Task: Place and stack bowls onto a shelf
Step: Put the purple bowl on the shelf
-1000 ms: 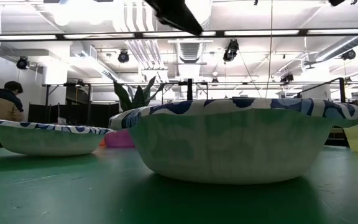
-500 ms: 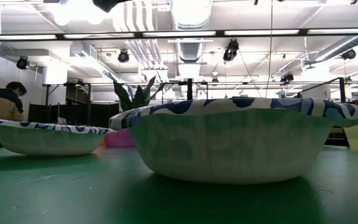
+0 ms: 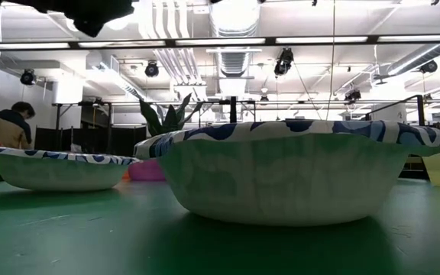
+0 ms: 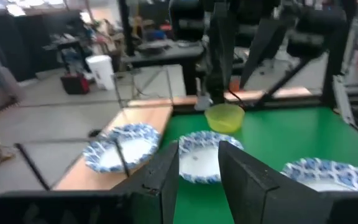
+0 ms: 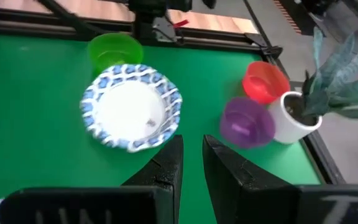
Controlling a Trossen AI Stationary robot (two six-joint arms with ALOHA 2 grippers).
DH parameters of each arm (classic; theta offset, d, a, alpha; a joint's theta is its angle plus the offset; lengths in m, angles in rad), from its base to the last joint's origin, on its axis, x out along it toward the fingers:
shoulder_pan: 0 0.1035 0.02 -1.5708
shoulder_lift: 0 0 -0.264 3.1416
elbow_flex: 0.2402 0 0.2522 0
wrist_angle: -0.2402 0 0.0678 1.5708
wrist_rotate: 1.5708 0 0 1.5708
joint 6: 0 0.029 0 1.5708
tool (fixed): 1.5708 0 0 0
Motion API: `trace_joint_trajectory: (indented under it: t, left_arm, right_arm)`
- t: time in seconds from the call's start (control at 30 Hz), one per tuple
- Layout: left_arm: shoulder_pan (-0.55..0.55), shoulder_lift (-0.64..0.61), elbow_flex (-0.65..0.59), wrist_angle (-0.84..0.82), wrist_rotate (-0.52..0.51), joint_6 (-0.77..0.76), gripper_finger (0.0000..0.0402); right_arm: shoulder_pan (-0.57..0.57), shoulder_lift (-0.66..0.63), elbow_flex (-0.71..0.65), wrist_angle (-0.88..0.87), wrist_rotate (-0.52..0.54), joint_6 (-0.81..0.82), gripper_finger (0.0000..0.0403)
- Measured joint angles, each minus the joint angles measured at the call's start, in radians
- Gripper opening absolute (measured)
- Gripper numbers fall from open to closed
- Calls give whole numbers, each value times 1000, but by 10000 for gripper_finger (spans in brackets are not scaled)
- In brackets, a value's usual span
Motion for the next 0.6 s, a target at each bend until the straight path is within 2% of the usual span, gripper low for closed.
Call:
trace_joint_trajectory:
  t: [0.2,0.6]
  left_arm:
    - [1,-137,15,-32,-29,15,96]
    - [1,-343,-85,-39,-29,1,96]
  right_arm:
    - [-104,156,171,-23,-70,-87,52]
    - [-224,493,515,-98,-73,-234,52]
